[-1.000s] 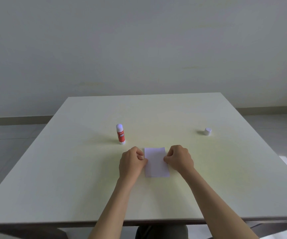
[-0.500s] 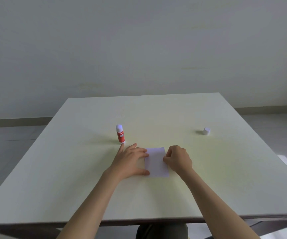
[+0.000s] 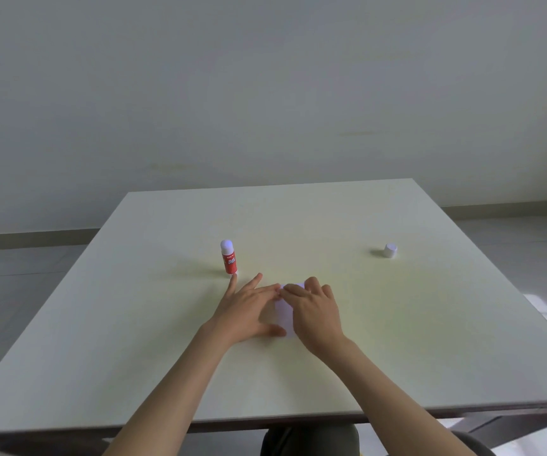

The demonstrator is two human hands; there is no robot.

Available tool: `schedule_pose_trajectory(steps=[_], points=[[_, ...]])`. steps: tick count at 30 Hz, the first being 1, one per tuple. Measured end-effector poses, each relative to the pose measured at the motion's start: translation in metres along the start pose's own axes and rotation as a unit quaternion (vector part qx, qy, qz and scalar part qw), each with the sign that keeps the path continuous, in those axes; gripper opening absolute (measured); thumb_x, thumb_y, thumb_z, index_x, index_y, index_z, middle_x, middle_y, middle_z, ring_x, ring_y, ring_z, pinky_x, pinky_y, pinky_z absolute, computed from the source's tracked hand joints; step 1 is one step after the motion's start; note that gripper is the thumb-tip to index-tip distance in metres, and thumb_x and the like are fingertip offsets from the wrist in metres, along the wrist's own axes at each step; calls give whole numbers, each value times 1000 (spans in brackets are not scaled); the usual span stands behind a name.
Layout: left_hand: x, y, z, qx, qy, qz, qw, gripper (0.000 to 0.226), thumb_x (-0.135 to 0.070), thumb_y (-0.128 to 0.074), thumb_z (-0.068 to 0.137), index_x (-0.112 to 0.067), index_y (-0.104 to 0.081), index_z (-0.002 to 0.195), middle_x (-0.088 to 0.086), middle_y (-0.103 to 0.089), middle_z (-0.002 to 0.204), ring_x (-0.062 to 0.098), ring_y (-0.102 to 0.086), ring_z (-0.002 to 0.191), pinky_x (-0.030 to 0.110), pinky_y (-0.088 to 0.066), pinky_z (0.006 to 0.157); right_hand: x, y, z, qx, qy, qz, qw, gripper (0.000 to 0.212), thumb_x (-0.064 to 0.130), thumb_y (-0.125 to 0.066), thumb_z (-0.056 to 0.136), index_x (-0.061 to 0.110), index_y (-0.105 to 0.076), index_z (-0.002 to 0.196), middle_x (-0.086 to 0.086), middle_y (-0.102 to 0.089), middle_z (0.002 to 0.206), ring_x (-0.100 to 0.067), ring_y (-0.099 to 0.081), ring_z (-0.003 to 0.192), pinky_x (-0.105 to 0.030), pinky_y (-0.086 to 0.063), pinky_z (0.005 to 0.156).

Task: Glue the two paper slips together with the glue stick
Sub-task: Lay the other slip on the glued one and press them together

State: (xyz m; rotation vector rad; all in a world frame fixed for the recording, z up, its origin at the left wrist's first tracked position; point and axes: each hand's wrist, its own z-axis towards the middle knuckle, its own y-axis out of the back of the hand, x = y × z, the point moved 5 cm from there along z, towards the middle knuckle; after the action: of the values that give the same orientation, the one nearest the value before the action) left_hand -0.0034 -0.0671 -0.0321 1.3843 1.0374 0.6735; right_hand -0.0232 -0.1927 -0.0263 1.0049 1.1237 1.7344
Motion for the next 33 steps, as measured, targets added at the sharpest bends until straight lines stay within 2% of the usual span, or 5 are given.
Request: schedule_pose_trajectory(steps=[8,13,22,26,33], points=[[3,-7,-3,-5,-17,-12,1000,70,-62,-54,80,-31,-37,140,-17,-25,156,12,-5,148,53,3,118,-17,-5,-4,45,-34,-42,998,47,0,-32,80,20,-58,114,13,-59,118,-25,-43,98,-30,-21,71],[5,-10,-5,-5,-19,-24,1000,72,-62,-53,82,-30,-33,143,-17,-21,157,10,-3,148,51,3,119,-30,1,-10,58,-63,-55,995,49,-1,-31,80,18,-56,118,12,-55,127,-24,-42,99,-32,-22,72],[7,-7,-3,-5,11,-45,999,74,-65,-59,75,-36,-38,140,-22,-22,155,17,-4,149,51,5,117,-26,18,-35,50,-52,-70,995,46,-5,-32,69,19,-64,92,8,-67,90,-20,-30,83,-30,-21,68],[7,-8,-3,-6,12,-41,999,73,-65,-58,76,-37,-38,140,-23,-21,155,17,-4,149,51,6,116,-12,33,-55,-6,-27,-106,994,27,-7,-53,42,18,-60,49,9,-56,47,-20,-47,56,-25,-33,51],[8,-9,-4,-11,12,-48,999,72,-65,-57,76,-39,-37,140,-24,-20,155,17,-5,148,53,5,116,-6,34,-67,-11,9,-122,992,25,-6,-57,38,18,-58,45,11,-56,47,-19,-50,53,-25,-29,49]])
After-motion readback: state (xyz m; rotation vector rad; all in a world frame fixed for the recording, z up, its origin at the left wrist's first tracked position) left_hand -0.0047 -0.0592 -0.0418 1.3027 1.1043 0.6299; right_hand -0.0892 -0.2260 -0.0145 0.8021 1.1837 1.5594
